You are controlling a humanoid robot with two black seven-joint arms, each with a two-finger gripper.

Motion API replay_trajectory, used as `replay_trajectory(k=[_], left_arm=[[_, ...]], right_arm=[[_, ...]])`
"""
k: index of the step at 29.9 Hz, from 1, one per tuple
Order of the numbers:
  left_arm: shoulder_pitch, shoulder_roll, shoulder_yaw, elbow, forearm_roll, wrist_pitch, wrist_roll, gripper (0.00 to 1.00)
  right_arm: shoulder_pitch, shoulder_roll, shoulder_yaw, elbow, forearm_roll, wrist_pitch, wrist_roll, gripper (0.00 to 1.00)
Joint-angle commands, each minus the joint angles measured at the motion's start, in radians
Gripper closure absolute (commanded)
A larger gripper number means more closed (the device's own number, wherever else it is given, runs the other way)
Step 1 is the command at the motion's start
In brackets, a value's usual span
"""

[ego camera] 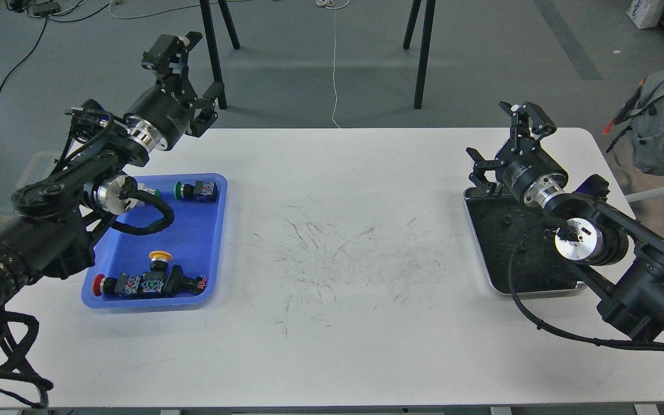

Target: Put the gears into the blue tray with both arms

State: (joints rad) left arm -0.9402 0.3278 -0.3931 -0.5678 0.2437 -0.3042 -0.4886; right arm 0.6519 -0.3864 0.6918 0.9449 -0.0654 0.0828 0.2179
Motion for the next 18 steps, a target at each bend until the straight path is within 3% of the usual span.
replay_trajectory(k=[1, 18], left_arm=[[0.0, 0.007, 0.0, -0.003, 0.002, -0.006, 0.0, 0.0], [-0.015, -0.009, 0.003, 0.031, -0.007, -0.013, 0.0, 0.0]], right_arm=[[0.0, 0.0, 0.0, 0.0, -0.001, 0.0, 0.0, 0.01], [0.002, 0.006, -0.001, 0.002, -0.001, 0.0, 0.0, 0.01]])
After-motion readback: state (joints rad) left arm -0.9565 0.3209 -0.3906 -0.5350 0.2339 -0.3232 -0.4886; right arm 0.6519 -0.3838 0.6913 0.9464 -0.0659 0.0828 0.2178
